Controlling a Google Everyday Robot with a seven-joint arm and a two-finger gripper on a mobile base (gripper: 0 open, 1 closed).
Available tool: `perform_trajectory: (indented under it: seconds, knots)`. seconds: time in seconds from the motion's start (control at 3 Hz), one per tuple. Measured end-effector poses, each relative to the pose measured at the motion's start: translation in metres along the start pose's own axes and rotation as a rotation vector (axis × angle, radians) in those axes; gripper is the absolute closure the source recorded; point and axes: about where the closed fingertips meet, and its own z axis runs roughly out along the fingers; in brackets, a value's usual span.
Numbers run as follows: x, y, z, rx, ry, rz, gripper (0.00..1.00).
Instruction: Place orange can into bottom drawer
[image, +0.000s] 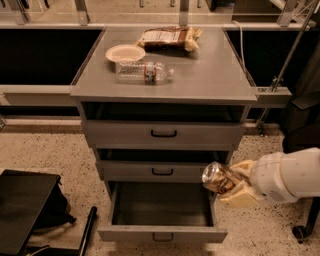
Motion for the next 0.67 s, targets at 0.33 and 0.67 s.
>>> perform_trajectory:
  seconds: [0.33,0.67]
  knots:
    - [0.002,-0.053,0.068,0.036,0.014,-0.019,1.0]
    - [-0.003,-0.093,0.153,-0.004,0.023,0.001,1.0]
